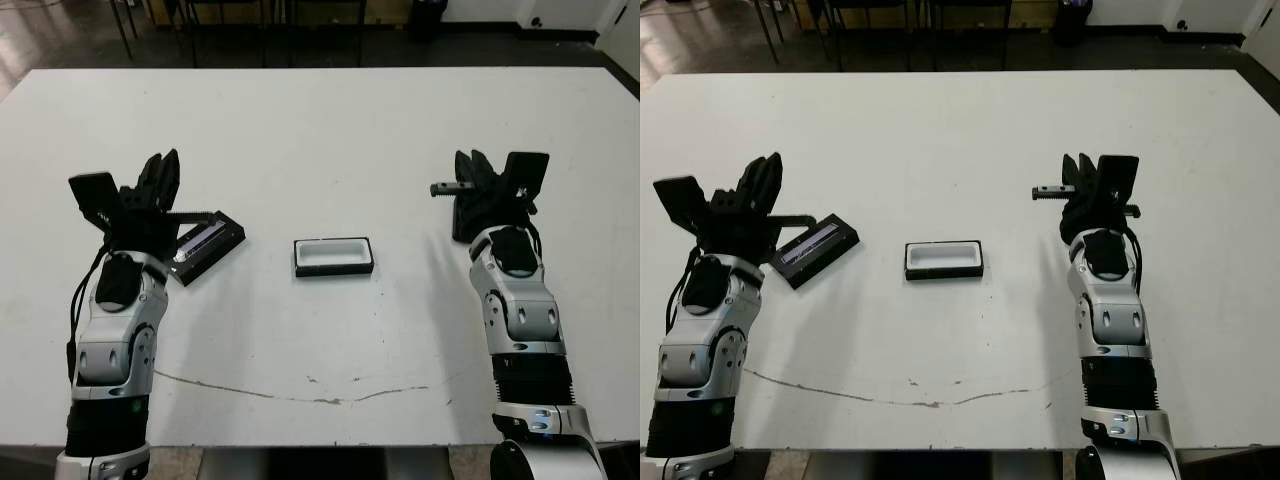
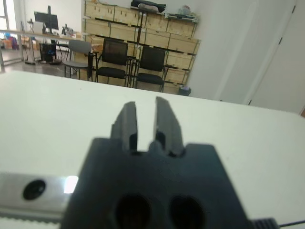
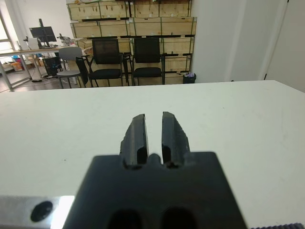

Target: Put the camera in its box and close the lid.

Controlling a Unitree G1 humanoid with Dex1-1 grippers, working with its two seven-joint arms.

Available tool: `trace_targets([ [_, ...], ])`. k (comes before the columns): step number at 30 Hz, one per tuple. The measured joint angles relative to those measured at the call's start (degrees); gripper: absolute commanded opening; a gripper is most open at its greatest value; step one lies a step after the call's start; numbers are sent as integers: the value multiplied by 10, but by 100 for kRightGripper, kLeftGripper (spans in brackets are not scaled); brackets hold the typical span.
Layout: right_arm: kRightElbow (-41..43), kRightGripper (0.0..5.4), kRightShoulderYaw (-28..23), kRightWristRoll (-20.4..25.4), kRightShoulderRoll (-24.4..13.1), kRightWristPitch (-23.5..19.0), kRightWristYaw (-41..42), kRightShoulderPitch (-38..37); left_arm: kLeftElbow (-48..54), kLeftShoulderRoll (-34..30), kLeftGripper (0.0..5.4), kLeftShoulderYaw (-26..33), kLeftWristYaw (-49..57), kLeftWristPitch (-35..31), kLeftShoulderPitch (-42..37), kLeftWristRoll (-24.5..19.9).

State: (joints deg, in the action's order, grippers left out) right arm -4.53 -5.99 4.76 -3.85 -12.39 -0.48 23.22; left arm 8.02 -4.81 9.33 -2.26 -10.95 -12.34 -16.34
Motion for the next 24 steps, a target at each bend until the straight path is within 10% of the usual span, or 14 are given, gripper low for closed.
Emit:
trace_targets([
  [15,35,0,31,-71,-8,11,-28,-32,24,20,2,-18,-7,0,16,-4],
  [24,59,166,59,-151,-22,-63,-49,-37,25,25,0,-21,-18,0,26,-7],
])
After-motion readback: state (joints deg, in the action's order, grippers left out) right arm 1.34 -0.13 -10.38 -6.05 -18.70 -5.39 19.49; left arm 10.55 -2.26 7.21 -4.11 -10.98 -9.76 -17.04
